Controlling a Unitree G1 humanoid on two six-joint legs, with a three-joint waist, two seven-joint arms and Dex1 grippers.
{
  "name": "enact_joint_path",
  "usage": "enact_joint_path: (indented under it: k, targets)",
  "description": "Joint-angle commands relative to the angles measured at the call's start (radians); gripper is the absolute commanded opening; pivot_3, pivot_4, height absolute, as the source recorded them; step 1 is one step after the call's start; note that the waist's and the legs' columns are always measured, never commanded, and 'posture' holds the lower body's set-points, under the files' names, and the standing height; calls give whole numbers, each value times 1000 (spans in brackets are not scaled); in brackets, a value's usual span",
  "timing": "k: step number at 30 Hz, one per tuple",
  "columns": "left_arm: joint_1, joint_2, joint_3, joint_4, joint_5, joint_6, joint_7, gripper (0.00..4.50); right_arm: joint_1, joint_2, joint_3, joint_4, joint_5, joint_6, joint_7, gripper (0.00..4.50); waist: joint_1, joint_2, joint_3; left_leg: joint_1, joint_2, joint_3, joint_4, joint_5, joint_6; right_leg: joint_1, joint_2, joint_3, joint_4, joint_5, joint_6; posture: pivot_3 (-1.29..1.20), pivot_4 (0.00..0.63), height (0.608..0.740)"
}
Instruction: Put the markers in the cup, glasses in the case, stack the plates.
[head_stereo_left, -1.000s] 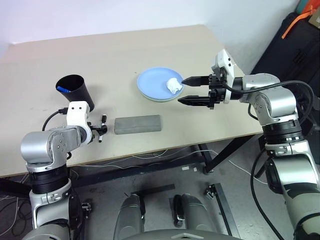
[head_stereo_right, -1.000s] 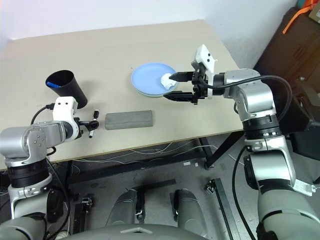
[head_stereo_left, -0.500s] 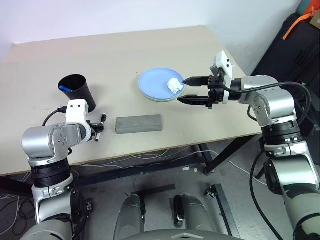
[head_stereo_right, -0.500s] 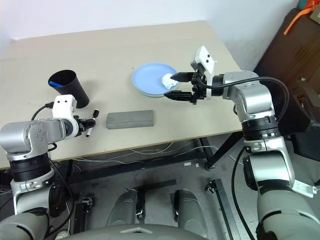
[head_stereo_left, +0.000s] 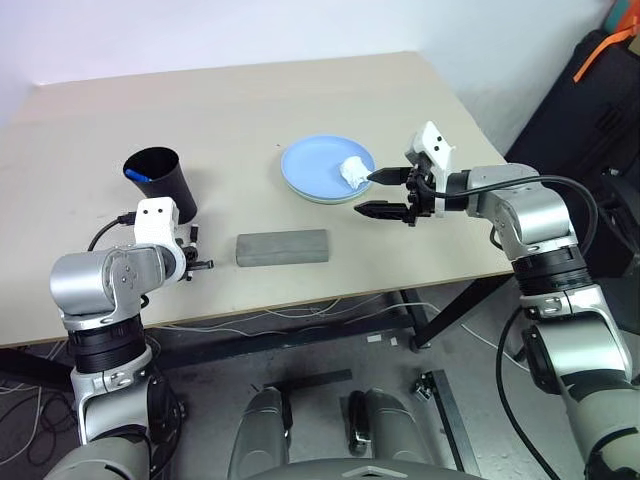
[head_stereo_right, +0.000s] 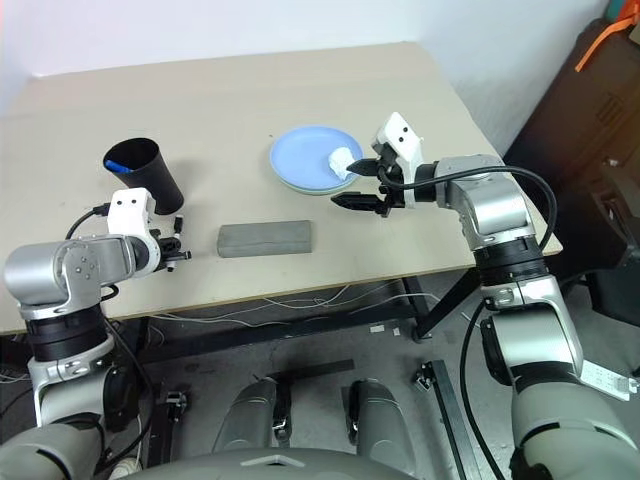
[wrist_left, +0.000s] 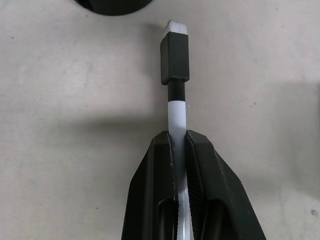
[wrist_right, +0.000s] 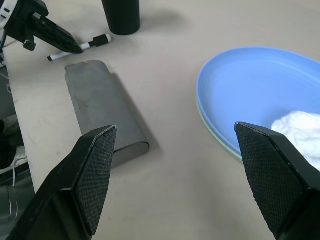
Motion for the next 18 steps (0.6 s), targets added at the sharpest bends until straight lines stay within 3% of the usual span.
enact_joint_path:
  k: [1,7,14,18]
  targets:
    - [-15,8,-48,-50,-55,-25,-83,8,-33,5,-21,-9,3,-19,1,3994,3,0,0,0,0,0,0,0,0,0,0,0,0,0,0,0,150,738]
    - [-30,67,-102,-156,-141,-164,-238,8,-36,11,-17,0,-5,-34,-4,3994,-1,-2,1,-3,0,0,0,0,0,-2,0,0,-1,2,-3,0,150,738]
    - [-15,114,-160,-149,-99,-515,-308,8,-47,17,-20,13,-10,-45,-9,3994,-5,-1,1,-3,1,0,-2,1,2,-4,3,1,-1,3,0,0,150,738]
    - [-36,93,-178,-78,-27,-756,-284,8,-42,19,-20,10,-17,-52,-13,3994,-4,-1,1,-3,1,1,-2,1,2,-4,2,1,-1,3,0,0,150,738]
